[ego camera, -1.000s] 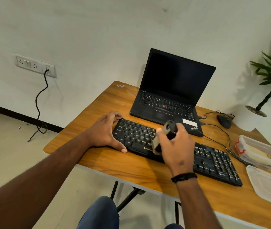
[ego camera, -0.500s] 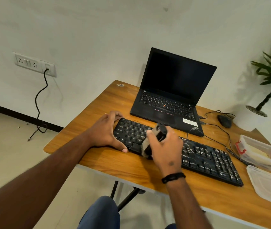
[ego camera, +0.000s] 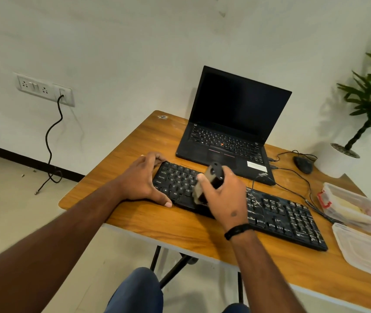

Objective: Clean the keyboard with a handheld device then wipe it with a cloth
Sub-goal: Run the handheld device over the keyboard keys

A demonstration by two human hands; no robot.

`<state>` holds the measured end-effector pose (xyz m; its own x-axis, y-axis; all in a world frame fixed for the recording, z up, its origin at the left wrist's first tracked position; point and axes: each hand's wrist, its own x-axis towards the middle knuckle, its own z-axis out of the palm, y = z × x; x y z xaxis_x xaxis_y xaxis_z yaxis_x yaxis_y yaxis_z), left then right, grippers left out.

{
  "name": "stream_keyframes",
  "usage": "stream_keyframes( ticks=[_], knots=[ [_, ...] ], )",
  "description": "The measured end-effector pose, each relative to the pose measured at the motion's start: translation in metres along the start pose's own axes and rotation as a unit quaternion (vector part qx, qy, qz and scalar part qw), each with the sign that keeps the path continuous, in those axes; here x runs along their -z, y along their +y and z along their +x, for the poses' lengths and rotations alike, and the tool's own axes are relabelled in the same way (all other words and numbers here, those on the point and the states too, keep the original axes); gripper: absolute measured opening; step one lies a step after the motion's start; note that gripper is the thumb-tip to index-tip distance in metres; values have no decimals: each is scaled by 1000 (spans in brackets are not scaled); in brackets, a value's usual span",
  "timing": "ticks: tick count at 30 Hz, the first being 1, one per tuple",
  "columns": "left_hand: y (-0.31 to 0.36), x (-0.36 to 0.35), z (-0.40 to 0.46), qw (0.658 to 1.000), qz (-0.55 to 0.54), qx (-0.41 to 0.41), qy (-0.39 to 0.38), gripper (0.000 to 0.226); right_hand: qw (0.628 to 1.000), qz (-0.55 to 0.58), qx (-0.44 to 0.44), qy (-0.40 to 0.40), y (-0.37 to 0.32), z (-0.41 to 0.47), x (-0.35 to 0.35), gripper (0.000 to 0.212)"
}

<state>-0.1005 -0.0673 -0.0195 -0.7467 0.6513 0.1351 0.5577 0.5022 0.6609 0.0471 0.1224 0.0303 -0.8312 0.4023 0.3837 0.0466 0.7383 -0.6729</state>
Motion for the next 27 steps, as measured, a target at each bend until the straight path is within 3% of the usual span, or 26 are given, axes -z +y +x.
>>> stream_keyframes(
  ticks=[3,6,8,12,17,23,27],
  knots=[
    [0,0,-1,1000,-6,3,-1,129,1000,12,1,27,1,-1,12,17],
    [1,1,-2,1000,3,5,-5,130,997,32,58,-41,-13,-23,-3,15],
    [1,1,-2,1000,10,11,-12,132,995,2,94,-37,-14,-31,-9,16],
    [10,-1,-1,999,30,28,-23,155,995,78,54,-12,-1,-32,2,17],
    [22,-9,3,1000,5,25,-11,161,991,82,57,-86,6,-30,13,17],
    [20,-9,1,1000,-8,14,-1,157,981,175,-48,75,10,19,31,12],
    [21,-9,0,1000,-9,14,6,155,991,119,-61,-27,12,54,21,17]
  ],
)
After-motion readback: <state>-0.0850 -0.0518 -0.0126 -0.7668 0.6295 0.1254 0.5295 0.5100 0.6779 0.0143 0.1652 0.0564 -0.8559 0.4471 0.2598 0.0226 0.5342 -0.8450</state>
